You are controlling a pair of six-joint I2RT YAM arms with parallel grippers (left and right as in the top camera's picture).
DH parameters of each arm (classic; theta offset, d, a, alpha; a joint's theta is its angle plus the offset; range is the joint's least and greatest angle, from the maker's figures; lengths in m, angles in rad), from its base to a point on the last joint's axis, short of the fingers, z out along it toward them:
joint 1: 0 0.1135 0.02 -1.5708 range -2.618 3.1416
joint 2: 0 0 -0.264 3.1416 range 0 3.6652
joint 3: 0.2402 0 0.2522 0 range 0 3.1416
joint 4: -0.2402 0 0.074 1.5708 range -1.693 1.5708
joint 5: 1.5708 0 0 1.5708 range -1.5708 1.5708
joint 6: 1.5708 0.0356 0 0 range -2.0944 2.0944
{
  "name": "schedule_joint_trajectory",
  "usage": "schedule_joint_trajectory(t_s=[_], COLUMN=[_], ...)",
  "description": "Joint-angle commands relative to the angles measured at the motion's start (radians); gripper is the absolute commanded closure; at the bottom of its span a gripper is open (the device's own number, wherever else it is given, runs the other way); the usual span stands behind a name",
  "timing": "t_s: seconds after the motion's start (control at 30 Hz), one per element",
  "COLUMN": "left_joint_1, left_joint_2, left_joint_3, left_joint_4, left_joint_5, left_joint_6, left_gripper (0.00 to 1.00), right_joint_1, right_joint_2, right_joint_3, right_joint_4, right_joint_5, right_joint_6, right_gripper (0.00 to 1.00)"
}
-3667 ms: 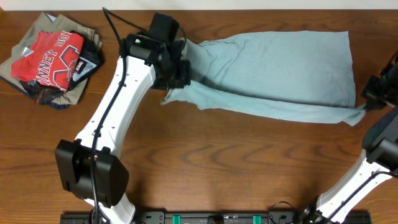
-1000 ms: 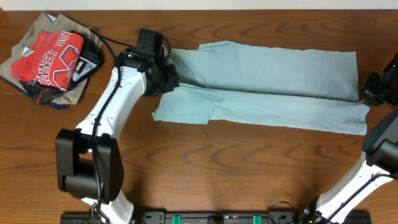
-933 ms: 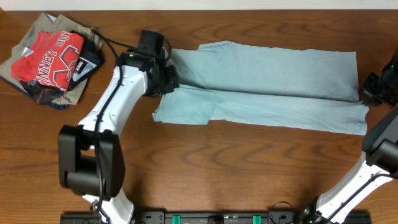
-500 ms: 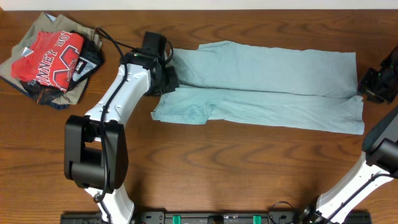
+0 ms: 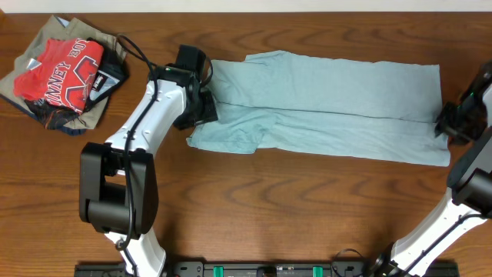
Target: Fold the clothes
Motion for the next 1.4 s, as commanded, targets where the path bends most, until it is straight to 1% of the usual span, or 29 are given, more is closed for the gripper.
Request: schedule_joint_trajectory(t_s=[0.0, 0.1, 0.23, 0.27, 0.3, 0.33, 0.37, 0.4, 0.47, 0.57, 0.63, 0.73, 0.8, 0.9, 0.97, 1.07, 1.1, 1.13, 1.17, 1.2, 1.23, 1.27, 1.37], left_joint_1=[0.003, 0.003, 0.003, 0.003, 0.003, 0.003, 0.003, 0.003, 0.003, 0.003, 0.003, 0.003, 0.003, 0.003, 0.003, 0.003, 0.003, 0.004, 0.006, 0.007, 0.007, 0.007, 0.01], left_joint_2=[0.006, 0.014, 0.035, 0.04, 0.042, 0.044, 0.045, 0.045, 0.045, 0.045, 0.045, 0.043, 0.039, 0.014, -0.016, -0.071, -0.09, -0.108, -0.131, -0.143, -0.157, -0.166, -0.166], left_joint_3=[-0.058, -0.111, -0.168, -0.179, -0.19, -0.203, -0.214, -0.22, -0.229, -0.229, -0.229, -0.229, -0.229, -0.226, -0.211, -0.162, -0.147, -0.132, -0.114, -0.104, -0.092, -0.084, -0.066], left_joint_4=[0.035, 0.1, 0.156, 0.166, 0.173, 0.175, 0.174, 0.17, 0.15, 0.058, -0.024, -0.104, -0.137, -0.147, -0.147, -0.145, -0.137, -0.124, -0.096, -0.071, -0.029, 0.014, 0.177], left_joint_5=[-0.027, -0.027, -0.027, -0.027, -0.027, -0.027, -0.027, -0.027, -0.027, -0.027, -0.027, -0.021, -0.007, 0.008, 0.007, 0.006, 0.006, 0.006, 0.006, 0.006, 0.006, 0.006, 0.007], left_joint_6=[0.005, 0.005, 0.005, 0.005, 0.005, 0.005, 0.005, 0.005, 0.004, -0.014, -0.029, -0.03, -0.034, -0.032, -0.031, -0.008, -0.008, -0.007, 0.006, 0.02, 0.039, 0.051, 0.063], left_gripper=[0.39, 0.35, 0.36, 0.41, 0.5, 0.6, 0.75, 0.86, 0.94, 0.94, 0.94, 0.94, 0.94, 0.94, 0.93, 0.78, 0.74, 0.66, 0.54, 0.46, 0.41, 0.39, 0.38], right_joint_1=[0.002, -0.002, -0.006, -0.006, -0.007, -0.008, -0.009, -0.011, -0.016, -0.03, -0.044, -0.063, -0.068, -0.066, -0.062, -0.051, -0.049, -0.047, -0.045, -0.045, -0.044, -0.044, -0.044], right_joint_2=[0.006, 0.006, 0.006, 0.006, 0.006, 0.006, 0.006, 0.006, 0.006, 0.006, 0.006, 0.005, 0.003, -0.009, -0.029, -0.075, -0.089, -0.106, -0.121, -0.135, -0.149, -0.16, -0.188], right_joint_3=[-0.088, -0.155, -0.206, -0.211, -0.216, -0.22, -0.222, -0.222, -0.222, -0.222, -0.222, -0.221, -0.214, -0.184, -0.159, -0.111, -0.097, -0.079, -0.062, -0.049, -0.035, -0.025, -0.01], right_joint_4=[0.045, 0.102, 0.153, 0.156, 0.156, 0.155, 0.148, 0.14, 0.113, 0.07, 0.05, 0.029, 0.019, 0.003, -0.002, -0.006, -0.006, -0.006, -0.006, -0.005, -0.003, 0.003, 0.034], right_joint_5=[0.044, 0.068, 0.077, 0.081, 0.086, 0.093, 0.105, 0.117, 0.163, 0.222, 0.229, 0.225, 0.2, 0.163, 0.116, 0.05, 0.032, 0.01, -0.014, -0.034, -0.062, -0.085, -0.172], right_joint_6=[0.014, 0.014, 0.014, 0.014, 0.014, 0.014, 0.015, 0.019, 0.058, 0.107, 0.113, 0.128, 0.127, 0.109, 0.049, -0.024, -0.039, -0.052, -0.058, -0.058, -0.058, -0.06, -0.103], right_gripper=[0.65, 0.65, 0.67, 0.71, 0.75, 0.8, 0.85, 0.91, 0.95, 0.96, 0.96, 0.97, 0.96, 0.92, 0.88, 0.82, 0.75, 0.68, 0.62, 0.58, 0.52, 0.47, 0.44])
